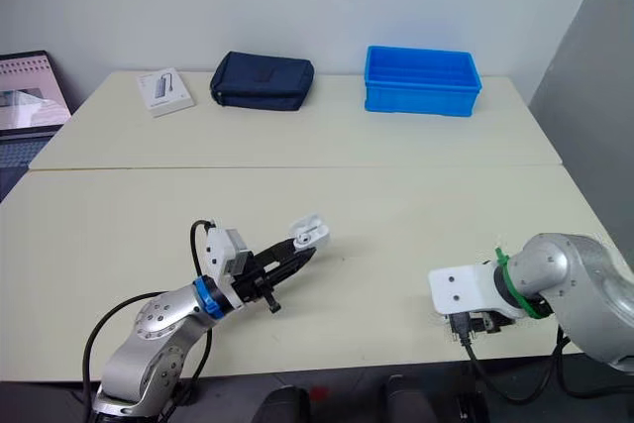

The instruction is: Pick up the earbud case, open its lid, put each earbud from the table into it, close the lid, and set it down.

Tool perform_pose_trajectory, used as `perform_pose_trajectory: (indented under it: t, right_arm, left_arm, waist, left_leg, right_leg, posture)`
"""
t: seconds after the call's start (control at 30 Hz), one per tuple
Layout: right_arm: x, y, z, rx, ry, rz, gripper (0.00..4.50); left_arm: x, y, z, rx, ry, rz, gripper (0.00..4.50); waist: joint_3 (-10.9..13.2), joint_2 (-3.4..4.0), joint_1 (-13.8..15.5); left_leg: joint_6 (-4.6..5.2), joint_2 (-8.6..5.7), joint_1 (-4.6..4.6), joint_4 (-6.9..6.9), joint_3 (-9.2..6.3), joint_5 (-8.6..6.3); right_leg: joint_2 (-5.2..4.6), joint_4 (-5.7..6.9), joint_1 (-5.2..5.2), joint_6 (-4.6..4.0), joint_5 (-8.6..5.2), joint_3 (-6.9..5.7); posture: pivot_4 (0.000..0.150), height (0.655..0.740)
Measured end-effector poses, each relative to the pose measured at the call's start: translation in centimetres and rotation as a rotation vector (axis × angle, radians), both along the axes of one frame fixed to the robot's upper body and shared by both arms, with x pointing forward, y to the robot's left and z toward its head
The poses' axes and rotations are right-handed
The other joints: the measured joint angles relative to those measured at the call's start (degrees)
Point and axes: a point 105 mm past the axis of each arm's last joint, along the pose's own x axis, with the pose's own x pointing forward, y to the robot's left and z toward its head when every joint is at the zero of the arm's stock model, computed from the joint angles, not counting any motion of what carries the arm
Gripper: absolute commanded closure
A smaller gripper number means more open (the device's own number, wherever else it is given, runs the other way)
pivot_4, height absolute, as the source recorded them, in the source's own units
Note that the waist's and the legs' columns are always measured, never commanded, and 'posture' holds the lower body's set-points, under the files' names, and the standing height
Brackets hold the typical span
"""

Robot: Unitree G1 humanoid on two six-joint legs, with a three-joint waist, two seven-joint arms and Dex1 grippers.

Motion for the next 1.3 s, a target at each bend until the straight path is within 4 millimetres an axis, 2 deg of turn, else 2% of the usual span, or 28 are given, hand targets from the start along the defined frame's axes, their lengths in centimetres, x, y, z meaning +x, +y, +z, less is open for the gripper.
perform_pose_trajectory:
  t: [0.27,0.43,0.77,0.87,1.0,1.2,1.3]
  right_arm:
    - [0.6,-0.2,-1.3,-0.045,-0.014,-0.024,2.05]
    - [0.4,0.4,-2.3,-0.035,0.006,-0.017,2.05]
    - [0.4,0.5,-2.7,-0.048,0.005,-0.011,2.05]
    - [0.3,0.4,-2.8,-0.049,0.02,-0.013,2.62]
    - [0.0,0.5,-3.1,-0.043,0.049,-0.011,4.04]
    - [0.3,0.6,-3.0,-0.02,0.054,-0.029,4.1]
    - [0.5,0.8,-2.8,0.008,0.056,-0.034,4.1]
  left_arm:
    - [0.2,0.1,-0.3,0.003,0.008,0.006,3.73]
    - [0.2,0.1,-0.3,0.004,0.009,0.007,3.73]
    - [0.2,0.2,-0.4,0.004,0.013,0.009,3.73]
    - [0.2,0.2,-0.4,0.003,0.013,0.011,3.73]
    - [0.2,0.1,-0.4,0.001,0.013,0.012,3.73]
    - [0.2,0.1,-0.4,0.0,0.013,0.01,3.73]
    - [0.2,0.0,-0.4,0.0,0.014,0.007,3.73]
  waist:
    - [0.0,0.0,-0.01]
    - [0.0,0.0,-0.02]
    - [-0.02,-0.02,-0.02]
    - [-0.03,-0.04,-0.01]
    - [-0.07,-0.11,-0.12]
    - [-0.07,-0.11,-0.17]
    - [-0.07,-0.11,-0.16]
  left_leg:
    - [0.0,0.0,-0.01,0.01,0.0,0.0]
    - [0.0,0.0,-0.01,0.01,0.0,0.0]
    - [0.0,0.0,0.02,0.03,-0.01,0.0]
    - [0.0,0.0,0.02,0.04,-0.01,0.0]
    - [0.0,0.01,0.1,0.05,-0.02,0.0]
    - [0.0,0.01,0.19,0.1,-0.02,0.01]
    - [0.0,0.01,0.16,0.09,-0.03,0.01]
  right_leg:
    - [0.01,0.03,-0.02,0.0,0.0,0.01]
    - [0.02,0.04,-0.02,0.0,0.0,0.01]
    - [0.02,0.04,0.03,0.01,0.01,0.0]
    - [0.02,0.04,0.04,0.02,0.01,0.0]
    - [0.03,0.04,0.13,0.02,0.02,-0.01]
    - [0.02,0.04,0.22,-0.21,-0.09,0.01]
    - [0.02,0.04,0.21,0.03,0.05,0.0]
  posture:
    - [0.15,0.7391]
    - [0.15,0.7391]
    - [0.15,0.7391]
    - [0.15,0.7391]
    - [0.15,0.7391]
    - [0.15,0.7391]
    - [0.15,0.7391]
